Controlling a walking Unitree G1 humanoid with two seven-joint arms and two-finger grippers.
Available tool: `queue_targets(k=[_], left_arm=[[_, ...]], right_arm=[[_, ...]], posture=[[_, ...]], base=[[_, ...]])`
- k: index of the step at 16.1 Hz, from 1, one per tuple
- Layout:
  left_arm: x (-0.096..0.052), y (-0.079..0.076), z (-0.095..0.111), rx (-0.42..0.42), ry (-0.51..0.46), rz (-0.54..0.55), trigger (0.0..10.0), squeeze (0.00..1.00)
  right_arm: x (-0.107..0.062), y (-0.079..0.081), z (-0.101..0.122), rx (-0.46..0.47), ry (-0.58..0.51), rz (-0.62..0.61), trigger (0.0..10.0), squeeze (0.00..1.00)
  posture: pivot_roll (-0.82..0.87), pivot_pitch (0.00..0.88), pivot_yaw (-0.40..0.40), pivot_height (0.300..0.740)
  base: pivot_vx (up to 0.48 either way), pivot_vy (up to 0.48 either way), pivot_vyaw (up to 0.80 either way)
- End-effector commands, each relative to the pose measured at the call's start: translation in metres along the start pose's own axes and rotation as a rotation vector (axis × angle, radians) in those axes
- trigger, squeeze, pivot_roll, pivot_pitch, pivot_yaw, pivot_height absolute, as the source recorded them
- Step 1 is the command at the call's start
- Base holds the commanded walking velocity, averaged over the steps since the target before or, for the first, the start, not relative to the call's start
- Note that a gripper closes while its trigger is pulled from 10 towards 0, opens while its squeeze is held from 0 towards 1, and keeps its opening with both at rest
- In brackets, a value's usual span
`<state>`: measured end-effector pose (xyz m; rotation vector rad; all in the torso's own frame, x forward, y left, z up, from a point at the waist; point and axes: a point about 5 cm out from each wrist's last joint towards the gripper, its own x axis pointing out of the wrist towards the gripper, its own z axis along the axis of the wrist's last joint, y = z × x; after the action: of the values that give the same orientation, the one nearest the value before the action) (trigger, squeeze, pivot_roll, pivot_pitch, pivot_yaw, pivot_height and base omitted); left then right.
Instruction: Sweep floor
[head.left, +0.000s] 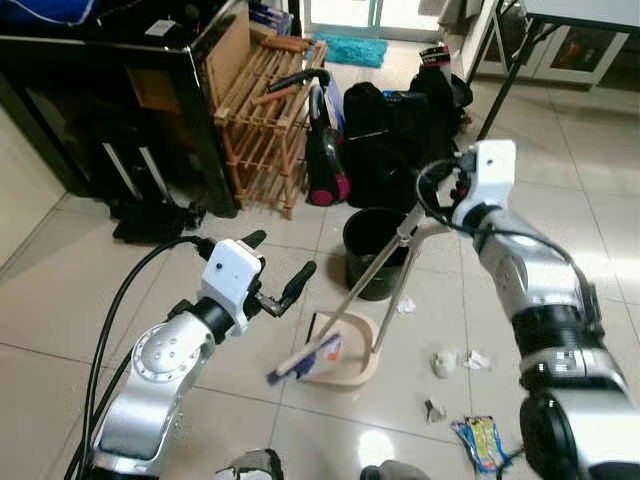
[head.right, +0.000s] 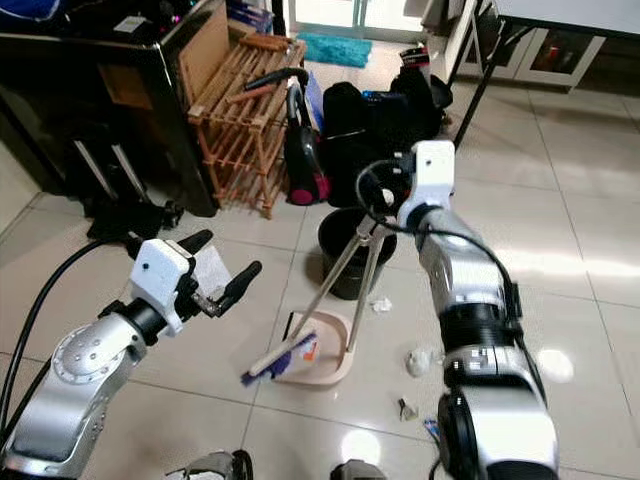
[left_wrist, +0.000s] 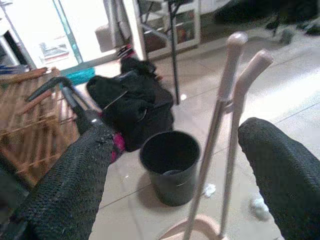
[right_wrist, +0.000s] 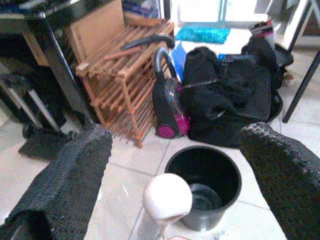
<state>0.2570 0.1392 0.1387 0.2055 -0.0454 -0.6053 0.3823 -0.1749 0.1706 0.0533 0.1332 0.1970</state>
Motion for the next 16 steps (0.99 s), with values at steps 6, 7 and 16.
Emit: queue_targets(k=[6,7,16], left_arm=[[-0.011,-0.017,0.007,-0.093,-0.046,-0.127,10.0,0.00],[-0.010,-0.016,0.007,-0.096,-0.040,-0.125,10.0,0.00],[-0.013,-0.013,0.006,-0.087,-0.018,-0.111,10.0,0.00]], right_arm=[[0.013,-0.002,0.015,0.049,0.115,0.115,10.0,0.00],[0.015,-0.002,0.014,0.042,0.129,0.120,10.0,0.00],[0.016,-0.011,0.008,-0.005,0.170,0.080,10.0,0.00]], posture=[[-0.04,0.182,-0.018,0.740],[-0.04,0.186,-0.019,0.740],[-0.04,0.186,-0.020,0.740]], base=[[0.000,0.000,0.00],[0.000,0.000,0.00],[0.000,0.000,0.00]])
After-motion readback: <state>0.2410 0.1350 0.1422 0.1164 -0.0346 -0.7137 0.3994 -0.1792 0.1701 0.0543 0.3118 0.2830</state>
